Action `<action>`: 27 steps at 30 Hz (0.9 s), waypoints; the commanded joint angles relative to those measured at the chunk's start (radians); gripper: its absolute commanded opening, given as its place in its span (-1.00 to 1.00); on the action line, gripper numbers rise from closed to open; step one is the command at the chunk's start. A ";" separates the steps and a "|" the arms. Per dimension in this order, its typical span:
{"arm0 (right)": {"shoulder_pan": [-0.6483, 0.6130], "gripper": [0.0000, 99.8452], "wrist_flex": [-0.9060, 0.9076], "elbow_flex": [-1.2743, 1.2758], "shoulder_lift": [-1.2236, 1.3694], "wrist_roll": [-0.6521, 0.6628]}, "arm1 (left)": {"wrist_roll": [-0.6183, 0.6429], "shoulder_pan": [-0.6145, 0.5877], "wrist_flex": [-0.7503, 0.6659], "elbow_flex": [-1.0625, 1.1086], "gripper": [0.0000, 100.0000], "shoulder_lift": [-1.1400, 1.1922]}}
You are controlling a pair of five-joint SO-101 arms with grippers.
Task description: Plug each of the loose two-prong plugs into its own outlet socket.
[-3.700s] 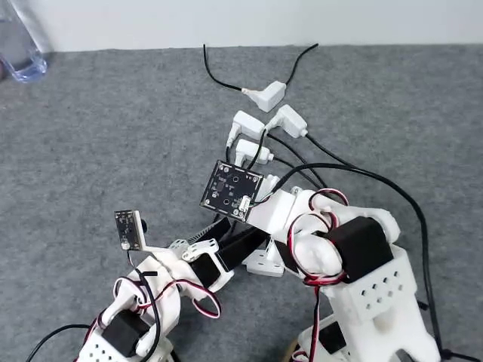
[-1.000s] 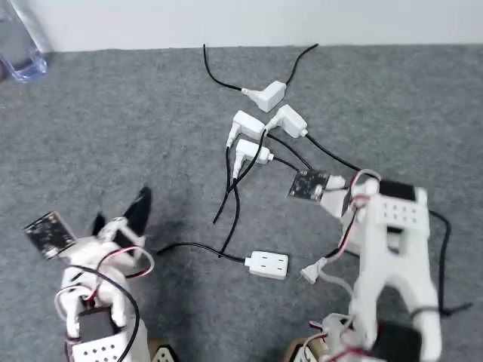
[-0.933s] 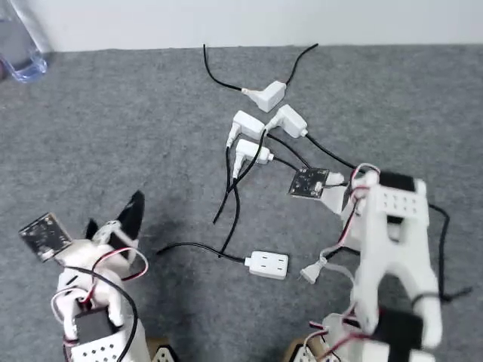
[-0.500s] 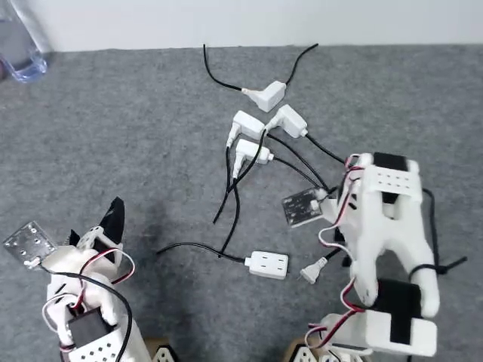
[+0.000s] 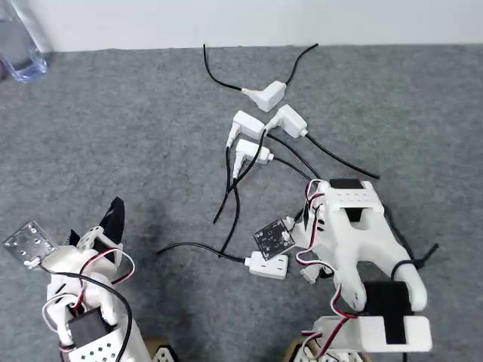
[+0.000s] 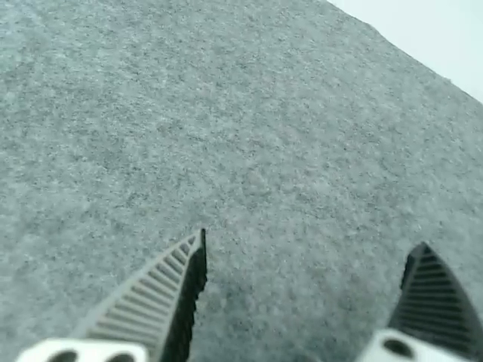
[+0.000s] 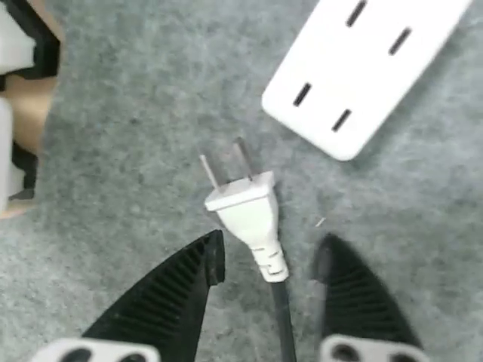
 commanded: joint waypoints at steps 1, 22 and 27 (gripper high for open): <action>0.039 -0.91 0.005 0.031 -0.002 0.040 | -0.009 -0.003 0.003 -0.008 -0.23 -0.008; 0.024 -0.99 -0.002 0.040 0.004 0.104 | -0.011 -0.002 0.003 -0.008 -0.23 -0.008; 0.065 -0.98 -0.091 0.014 -0.005 0.072 | -0.011 -0.002 0.005 -0.008 -0.23 -0.008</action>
